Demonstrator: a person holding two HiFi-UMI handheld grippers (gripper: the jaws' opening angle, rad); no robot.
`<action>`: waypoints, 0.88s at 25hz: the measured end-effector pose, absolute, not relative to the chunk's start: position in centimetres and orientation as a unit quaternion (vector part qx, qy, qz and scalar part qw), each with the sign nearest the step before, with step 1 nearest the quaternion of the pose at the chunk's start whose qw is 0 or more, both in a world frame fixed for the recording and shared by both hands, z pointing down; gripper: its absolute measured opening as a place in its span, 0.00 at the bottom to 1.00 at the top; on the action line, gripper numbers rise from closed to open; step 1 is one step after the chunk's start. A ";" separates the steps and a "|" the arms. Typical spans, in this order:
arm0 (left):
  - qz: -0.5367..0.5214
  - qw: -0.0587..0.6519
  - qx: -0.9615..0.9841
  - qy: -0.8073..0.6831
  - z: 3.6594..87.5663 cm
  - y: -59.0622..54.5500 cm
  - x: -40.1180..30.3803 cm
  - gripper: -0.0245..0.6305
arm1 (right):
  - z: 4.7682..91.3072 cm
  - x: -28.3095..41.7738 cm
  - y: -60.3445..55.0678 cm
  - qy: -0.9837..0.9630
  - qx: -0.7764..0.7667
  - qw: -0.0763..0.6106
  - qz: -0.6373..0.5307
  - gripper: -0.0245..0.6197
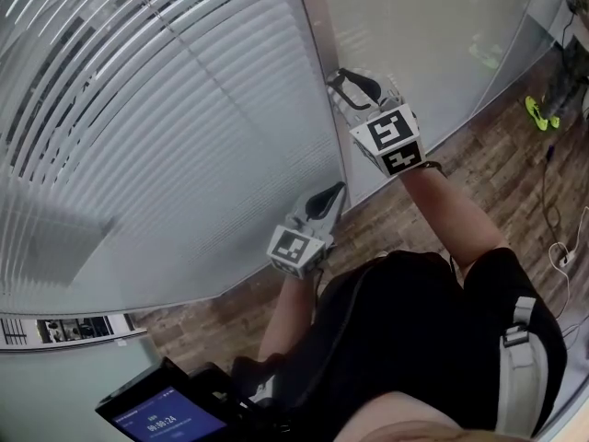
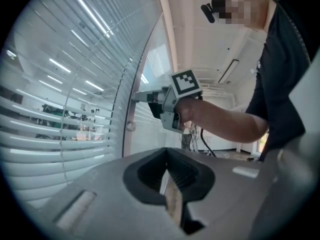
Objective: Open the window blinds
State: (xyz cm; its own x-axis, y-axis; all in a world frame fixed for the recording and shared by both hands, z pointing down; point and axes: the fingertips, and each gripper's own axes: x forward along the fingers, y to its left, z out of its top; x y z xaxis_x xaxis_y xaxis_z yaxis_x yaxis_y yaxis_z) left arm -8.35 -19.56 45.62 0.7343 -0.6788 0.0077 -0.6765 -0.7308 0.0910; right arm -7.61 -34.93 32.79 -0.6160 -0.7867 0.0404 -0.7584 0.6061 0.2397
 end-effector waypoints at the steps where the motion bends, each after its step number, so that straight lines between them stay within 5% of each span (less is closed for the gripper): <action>1: -0.014 0.043 0.930 -0.364 45.5 -19.6 -8.3 0.04 | 32.7 -7.6 -34.9 -0.894 0.433 0.066 -0.091 0.24; 22: -0.002 0.047 0.932 -0.359 46.2 -19.1 -8.0 0.04 | 32.4 -7.7 -34.9 -0.897 0.427 0.058 -0.100 0.25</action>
